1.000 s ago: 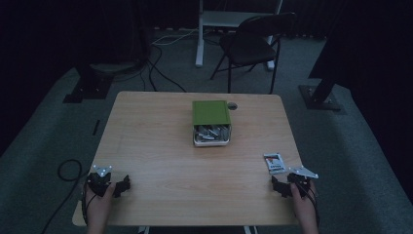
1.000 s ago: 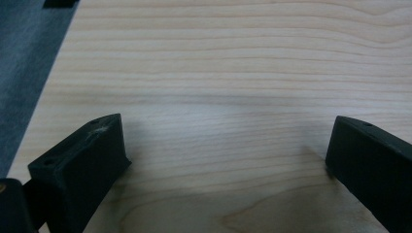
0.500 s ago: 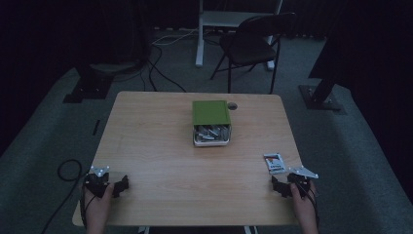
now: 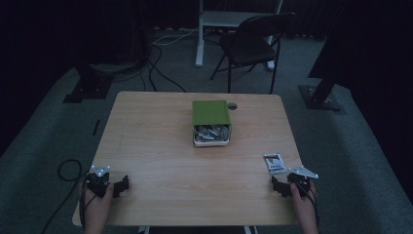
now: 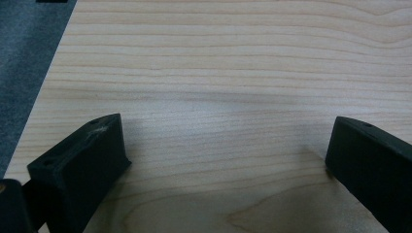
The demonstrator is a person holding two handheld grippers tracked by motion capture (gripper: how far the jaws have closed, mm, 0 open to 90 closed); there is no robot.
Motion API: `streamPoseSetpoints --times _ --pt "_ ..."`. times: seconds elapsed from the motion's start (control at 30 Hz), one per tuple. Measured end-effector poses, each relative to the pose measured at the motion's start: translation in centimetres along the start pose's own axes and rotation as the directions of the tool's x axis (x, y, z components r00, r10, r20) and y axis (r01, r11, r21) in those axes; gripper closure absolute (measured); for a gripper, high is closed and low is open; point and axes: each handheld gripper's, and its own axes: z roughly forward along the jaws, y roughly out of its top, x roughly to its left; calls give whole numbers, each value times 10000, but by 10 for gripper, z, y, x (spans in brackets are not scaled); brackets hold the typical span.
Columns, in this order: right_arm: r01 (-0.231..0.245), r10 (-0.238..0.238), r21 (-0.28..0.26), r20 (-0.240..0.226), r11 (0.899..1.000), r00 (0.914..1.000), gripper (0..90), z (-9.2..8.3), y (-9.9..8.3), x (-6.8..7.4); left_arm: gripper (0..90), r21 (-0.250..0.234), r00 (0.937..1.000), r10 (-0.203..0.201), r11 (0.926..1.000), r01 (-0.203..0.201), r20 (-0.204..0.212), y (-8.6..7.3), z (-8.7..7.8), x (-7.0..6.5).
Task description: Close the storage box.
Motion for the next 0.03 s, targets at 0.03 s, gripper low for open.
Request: streamPoseSetpoints --times 0.03 --pt "0 0 -1 1 10000 10000 129 0 0 0 17 4 10000 13 10000 -13 3 0 0 0"
